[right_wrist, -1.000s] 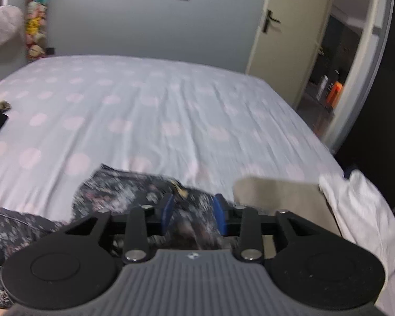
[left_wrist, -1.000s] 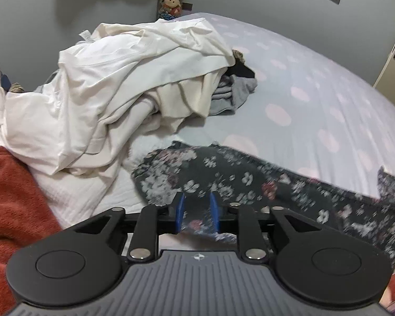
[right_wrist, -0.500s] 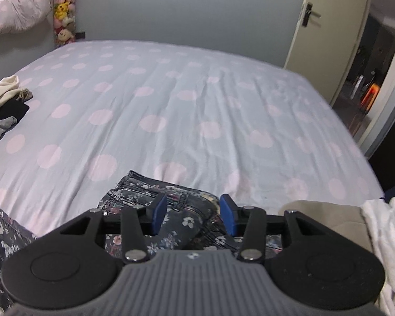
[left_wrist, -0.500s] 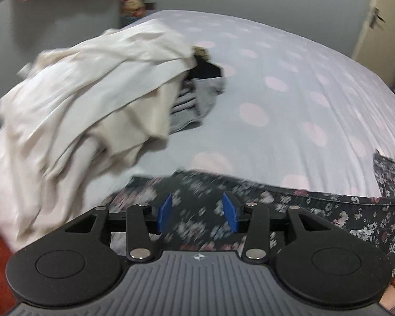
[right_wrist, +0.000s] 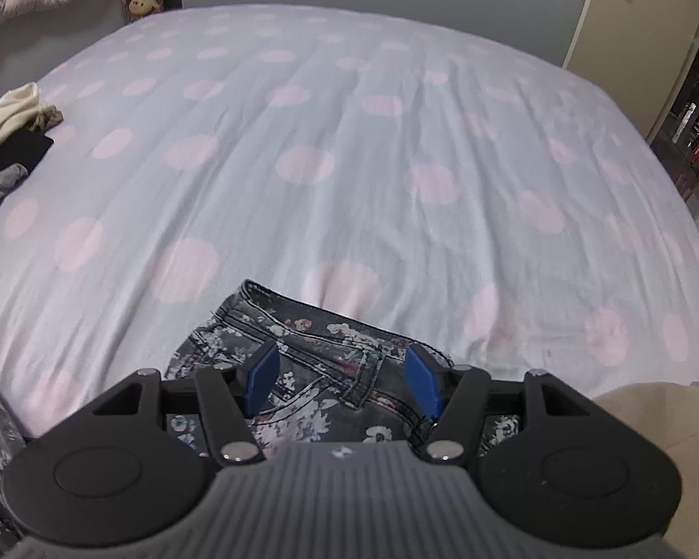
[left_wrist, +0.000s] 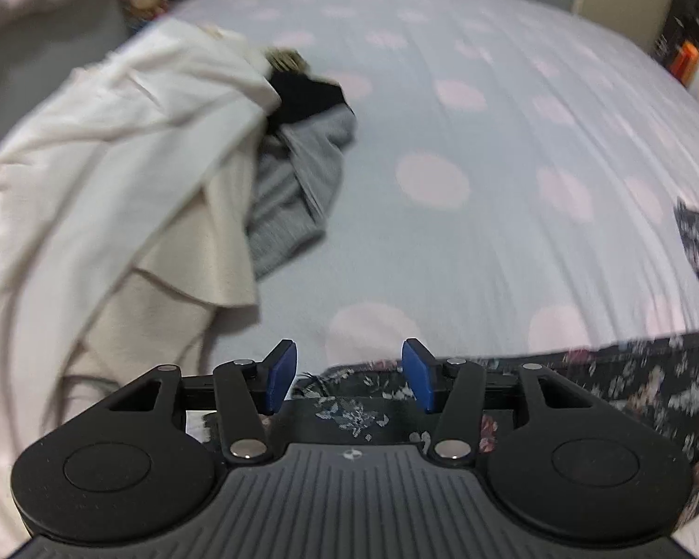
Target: Fold clothes
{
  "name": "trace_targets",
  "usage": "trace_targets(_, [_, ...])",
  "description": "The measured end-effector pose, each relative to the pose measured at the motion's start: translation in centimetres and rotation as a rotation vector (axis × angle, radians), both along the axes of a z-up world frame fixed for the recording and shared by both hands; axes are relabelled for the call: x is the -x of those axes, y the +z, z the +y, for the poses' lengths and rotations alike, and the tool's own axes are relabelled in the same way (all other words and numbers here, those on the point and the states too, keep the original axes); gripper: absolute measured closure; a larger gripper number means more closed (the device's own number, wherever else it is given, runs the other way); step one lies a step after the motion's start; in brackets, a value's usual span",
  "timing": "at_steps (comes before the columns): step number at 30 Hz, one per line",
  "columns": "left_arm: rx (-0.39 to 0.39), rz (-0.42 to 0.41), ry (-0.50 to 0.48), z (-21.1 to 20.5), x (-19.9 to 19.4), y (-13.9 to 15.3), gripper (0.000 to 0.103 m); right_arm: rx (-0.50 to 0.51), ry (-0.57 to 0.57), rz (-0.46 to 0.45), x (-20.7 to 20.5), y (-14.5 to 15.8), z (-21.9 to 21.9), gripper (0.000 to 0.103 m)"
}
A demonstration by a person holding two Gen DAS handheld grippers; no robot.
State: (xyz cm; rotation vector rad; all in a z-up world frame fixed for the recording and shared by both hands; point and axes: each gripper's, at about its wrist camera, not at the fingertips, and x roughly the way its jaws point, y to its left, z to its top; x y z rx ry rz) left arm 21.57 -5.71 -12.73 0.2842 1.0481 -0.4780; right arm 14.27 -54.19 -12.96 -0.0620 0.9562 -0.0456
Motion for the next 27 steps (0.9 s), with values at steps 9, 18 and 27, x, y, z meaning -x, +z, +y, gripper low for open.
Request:
trace_targets(9, [-0.036, 0.094, 0.035, -0.2, -0.7, -4.4, 0.05, -0.129, -0.116, 0.09, -2.8, -2.4, -4.0, 0.029])
trace_targets(18, [-0.121, 0.001, 0.056, -1.2, 0.4, -3.6, 0.103, -0.295, -0.25, 0.133, -1.8, -4.7, -6.8, 0.06])
trace_targets(27, [-0.057, -0.08, 0.082, -1.0, 1.6, 0.5, 0.103, -0.247, -0.217, -0.064, 2.0, 1.8, -4.4, 0.085])
